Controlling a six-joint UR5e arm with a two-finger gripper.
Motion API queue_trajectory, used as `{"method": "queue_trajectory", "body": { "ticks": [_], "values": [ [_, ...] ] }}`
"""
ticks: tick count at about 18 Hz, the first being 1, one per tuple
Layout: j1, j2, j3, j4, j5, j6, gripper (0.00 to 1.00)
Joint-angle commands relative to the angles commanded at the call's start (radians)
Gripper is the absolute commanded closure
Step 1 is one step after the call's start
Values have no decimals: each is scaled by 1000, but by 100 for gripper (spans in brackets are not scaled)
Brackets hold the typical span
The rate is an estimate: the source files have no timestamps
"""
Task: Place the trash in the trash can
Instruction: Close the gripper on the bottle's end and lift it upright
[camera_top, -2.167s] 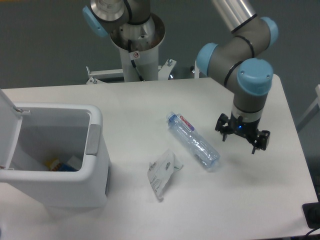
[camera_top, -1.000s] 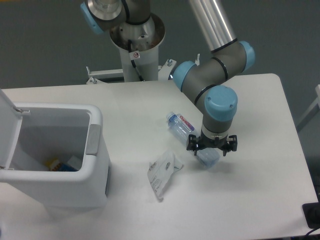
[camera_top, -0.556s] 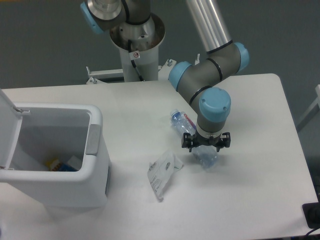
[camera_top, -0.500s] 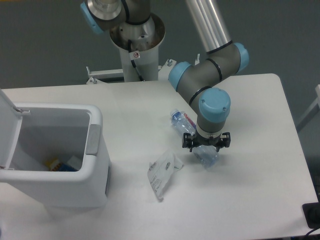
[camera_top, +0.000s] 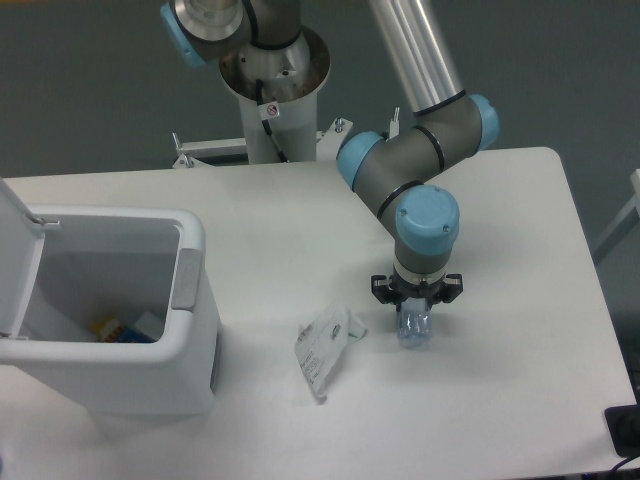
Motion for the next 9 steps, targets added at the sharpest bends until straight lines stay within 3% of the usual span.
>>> {"method": "queue_trajectory", "body": {
  "ticks": [9],
  "values": [
    [5,26,95,-3,-21,9,54]
  ]
}}
